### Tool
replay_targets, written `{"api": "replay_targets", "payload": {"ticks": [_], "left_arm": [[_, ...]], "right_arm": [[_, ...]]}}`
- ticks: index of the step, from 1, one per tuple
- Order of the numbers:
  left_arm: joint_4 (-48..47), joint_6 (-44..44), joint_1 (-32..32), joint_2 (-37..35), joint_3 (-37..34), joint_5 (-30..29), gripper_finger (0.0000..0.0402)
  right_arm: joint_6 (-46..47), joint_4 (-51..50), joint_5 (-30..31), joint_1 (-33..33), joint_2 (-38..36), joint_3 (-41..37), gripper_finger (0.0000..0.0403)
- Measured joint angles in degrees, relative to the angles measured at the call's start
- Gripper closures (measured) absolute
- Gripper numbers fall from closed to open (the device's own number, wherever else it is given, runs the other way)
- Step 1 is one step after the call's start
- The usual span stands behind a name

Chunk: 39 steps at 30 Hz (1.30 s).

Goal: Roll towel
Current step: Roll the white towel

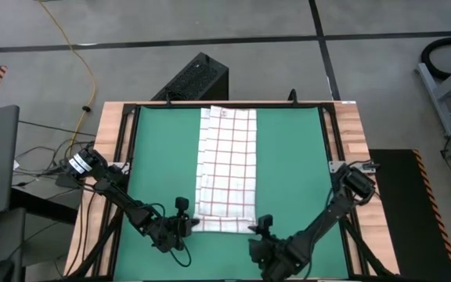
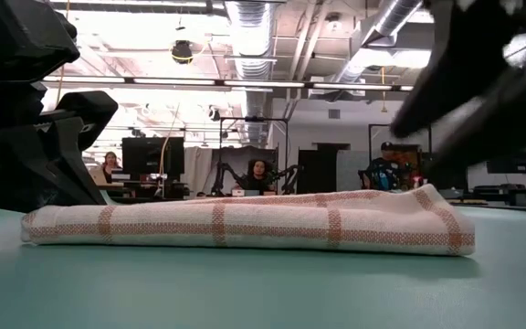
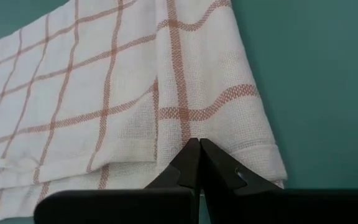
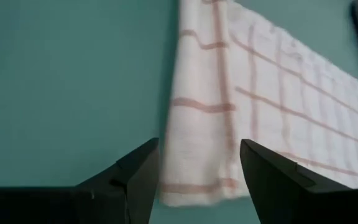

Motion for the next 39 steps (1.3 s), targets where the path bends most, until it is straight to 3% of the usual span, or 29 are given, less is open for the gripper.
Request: {"api": "replay_targets", "payload": {"ticks": [4,11,17,20,26,35,39], "left_arm": [[-0.25,-0.26,0.04,0.00,0.00,-0.03,0.0401],[-0.66,-1.33,0.07,0.00,0.00,-0.04,0.0401],[-0.90,-1.40,0.51,0.00,0.00,0.07,0.0401],[-0.92,-1.40,0.91,0.00,0.00,0.25,0.0401],[-1.14,-0.68,1.80,0.01,-0.01,1.44,0.0401],[-0.50,-1.19,1.62,0.02,0.01,2.69,0.0401],[-0.79,1.22,0.13,-0.68,1.46,1.84,0.0401]], "right_arm": [[-3.59,8.44,-0.86,-0.80,0.00,-5.26,0.0159],[-4.12,10.32,-0.89,-2.43,-0.13,-11.37,0.0159],[-2.95,16.71,-3.77,-3.37,-0.37,-16.59,0.0160],[1.87,17.65,-4.51,-3.70,-0.38,-18.33,0.0171],[7.29,18.26,-6.56,-4.60,-0.50,-20.36,0.0231],[5.44,19.18,-9.57,-5.97,-0.39,-19.91,0.0380],[4.54,17.16,-11.79,-5.97,-0.28,-17.73,0.0384]]}}
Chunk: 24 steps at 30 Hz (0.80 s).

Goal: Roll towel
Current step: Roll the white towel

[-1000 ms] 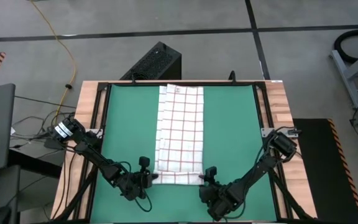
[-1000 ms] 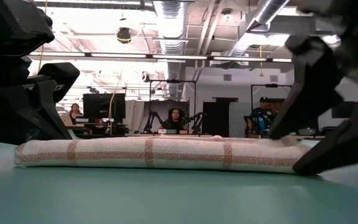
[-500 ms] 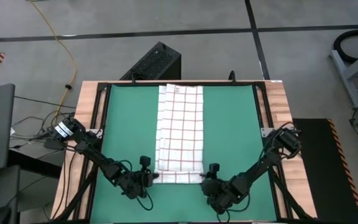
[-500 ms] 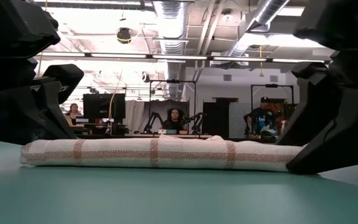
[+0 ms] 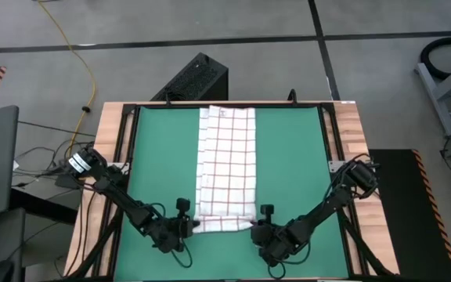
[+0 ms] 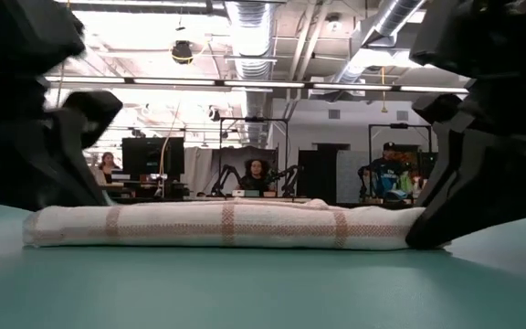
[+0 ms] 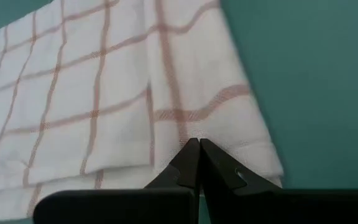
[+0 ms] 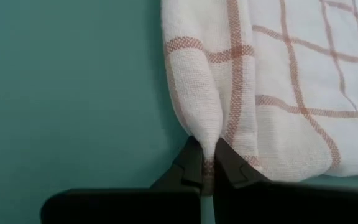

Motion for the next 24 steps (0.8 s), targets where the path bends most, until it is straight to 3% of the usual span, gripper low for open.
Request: {"api": "replay_targets", "payload": {"ticks": [12,17,24], "left_arm": [[0.90,13.79,-0.75,-3.22,2.54,-4.30,0.0402],[8.32,15.71,1.69,-2.91,-0.62,2.07,0.0402],[17.66,14.82,3.65,-2.89,-6.23,5.12,0.0401]], "right_arm": [[0.15,-2.25,-7.27,1.53,0.15,6.05,0.0384],[0.33,-2.93,-8.60,2.25,0.22,7.50,0.0384],[0.33,-5.57,-9.72,2.67,0.26,10.26,0.0384]]}}
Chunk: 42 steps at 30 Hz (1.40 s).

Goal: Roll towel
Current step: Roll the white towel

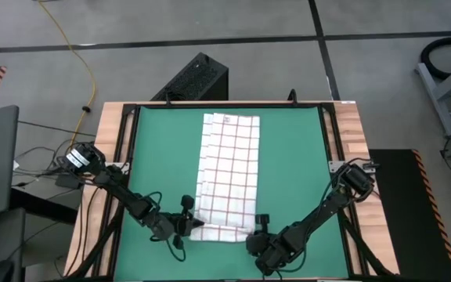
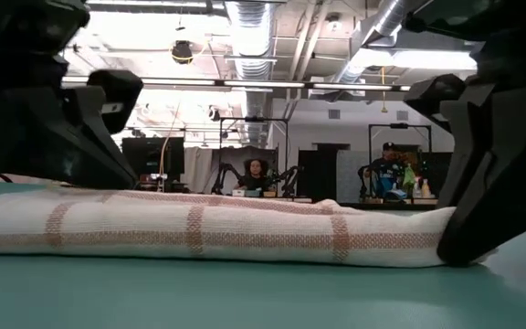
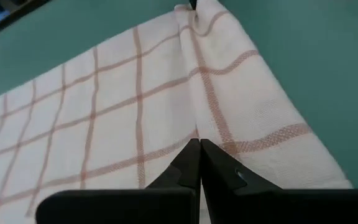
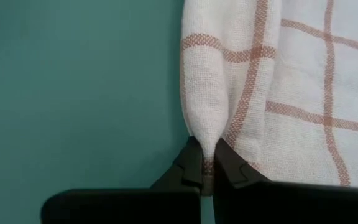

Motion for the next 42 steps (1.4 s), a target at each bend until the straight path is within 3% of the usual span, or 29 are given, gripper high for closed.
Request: {"api": "replay_targets", "payload": {"ticks": [9,17,22,27,31,42], "left_arm": [[2.66,-0.27,-0.68,0.22,-0.09,2.09,0.0401],[12.76,0.44,-2.43,9.27,-0.04,1.31,0.0402],[14.43,-4.29,-2.23,13.82,0.00,0.06,0.0401],[12.44,-8.31,-1.43,13.81,0.11,1.00,0.0401],[9.40,-12.68,-1.28,13.46,0.19,4.16,0.0401],[9.72,-24.01,-1.29,10.81,0.01,19.32,0.0401]], "right_arm": [[0.29,-4.96,-1.15,-0.68,0.09,2.84,0.0384],[0.69,-4.49,-2.09,-1.16,0.00,2.89,0.0384],[0.21,-4.66,-6.16,-1.62,-0.04,3.96,0.0384],[-0.51,-6.30,-10.47,-1.53,0.00,6.46,0.0384],[5.69,-9.03,-13.48,-2.96,-1.16,6.74,0.0384],[8.23,-8.29,-20.51,-8.00,-6.83,6.76,0.0384]]}}
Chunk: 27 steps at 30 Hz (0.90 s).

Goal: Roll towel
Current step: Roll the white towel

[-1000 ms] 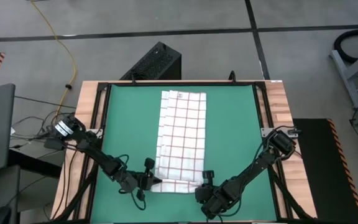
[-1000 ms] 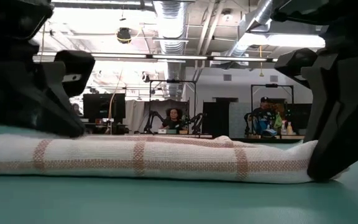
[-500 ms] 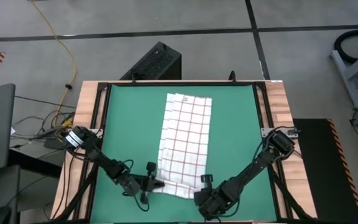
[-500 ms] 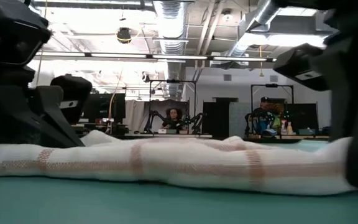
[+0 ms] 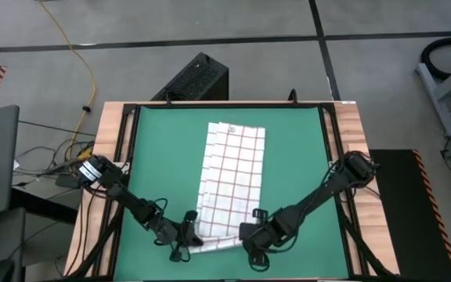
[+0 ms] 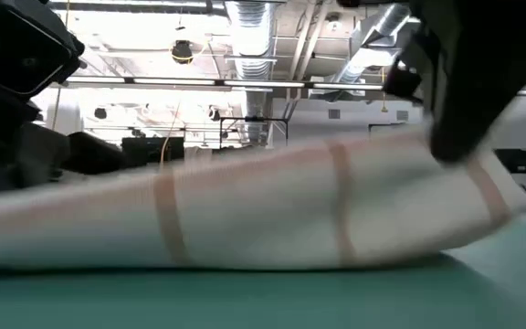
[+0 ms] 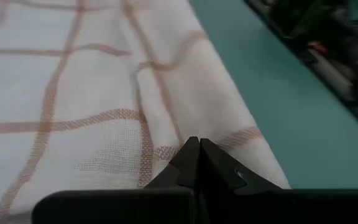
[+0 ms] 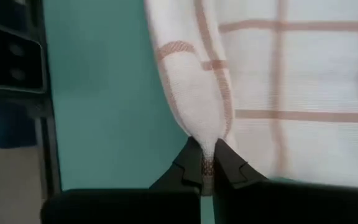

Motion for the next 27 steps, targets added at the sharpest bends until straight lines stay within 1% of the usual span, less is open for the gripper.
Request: {"api": "replay_targets", "payload": {"ticks": [2,4,8,13,18,22,25,27], "left_arm": [[-0.36,-1.92,0.00,-0.82,-0.06,2.26,0.0401],[-0.65,-2.54,-0.01,-1.91,-0.10,3.19,0.0401],[-0.74,-1.53,-0.07,-4.57,-0.14,2.73,0.0401],[-1.43,-0.93,-0.13,-7.19,-0.21,2.85,0.0401],[-1.55,-0.98,-0.04,-9.04,-0.21,3.08,0.0401],[-1.81,-0.82,-0.14,-13.03,-0.20,3.41,0.0401],[-1.70,1.64,-0.35,-17.24,-0.15,1.77,0.0401],[-2.24,3.80,-0.94,-19.33,-0.08,-0.93,0.0401]], "right_arm": [[1.10,-1.26,-0.31,-0.66,-1.37,0.07,0.0384],[2.18,-2.55,-0.39,-1.23,-2.11,0.15,0.0384],[2.35,-3.60,-0.66,-2.36,-1.56,0.13,0.0384],[3.21,-4.06,-2.23,-3.51,-0.53,-1.82,0.0384],[3.42,-2.68,-2.22,-4.13,-0.56,-3.65,0.0384],[3.42,-1.69,-2.54,-4.68,-0.58,-4.90,0.0384],[3.40,-0.81,-3.09,-5.30,-0.58,-6.30,0.0384],[3.40,-0.41,-3.22,-5.75,-0.58,-6.88,0.0384]]}}
